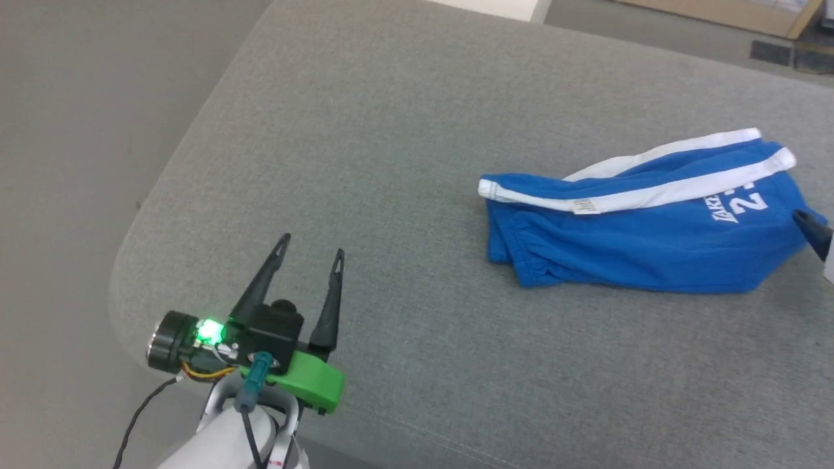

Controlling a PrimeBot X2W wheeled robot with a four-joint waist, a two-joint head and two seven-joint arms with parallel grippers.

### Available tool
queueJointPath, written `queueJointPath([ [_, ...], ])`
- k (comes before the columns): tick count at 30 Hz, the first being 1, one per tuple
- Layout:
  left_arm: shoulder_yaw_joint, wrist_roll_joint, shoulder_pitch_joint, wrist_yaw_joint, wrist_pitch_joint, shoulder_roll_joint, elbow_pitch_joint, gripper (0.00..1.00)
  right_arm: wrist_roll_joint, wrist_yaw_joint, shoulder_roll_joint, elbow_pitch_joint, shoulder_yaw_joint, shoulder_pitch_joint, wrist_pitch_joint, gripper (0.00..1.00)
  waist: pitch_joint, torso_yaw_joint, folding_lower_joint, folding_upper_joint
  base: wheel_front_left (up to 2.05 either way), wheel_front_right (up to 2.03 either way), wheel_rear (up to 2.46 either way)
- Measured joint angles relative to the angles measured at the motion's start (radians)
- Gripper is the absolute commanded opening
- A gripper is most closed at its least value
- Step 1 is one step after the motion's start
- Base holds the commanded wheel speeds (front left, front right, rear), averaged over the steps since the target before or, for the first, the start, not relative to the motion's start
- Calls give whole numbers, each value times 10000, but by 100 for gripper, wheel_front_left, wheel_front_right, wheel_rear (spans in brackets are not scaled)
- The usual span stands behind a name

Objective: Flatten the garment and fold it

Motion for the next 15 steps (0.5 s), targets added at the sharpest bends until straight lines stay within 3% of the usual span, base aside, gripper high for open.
queueJointPath([
  [8, -104, 17, 3, -128, -31, -362, 75, 100, -140, 0, 215, 884, -476, -567, 663, 100, 571, 443, 0, 0, 0, 0, 0],
  [15, 10, 79, 2, -182, -33, -598, 157, 100, -6, -8, 52, 284, -272, -541, 1384, 100, 979, 730, 0, 0, 0, 0, 0],
])
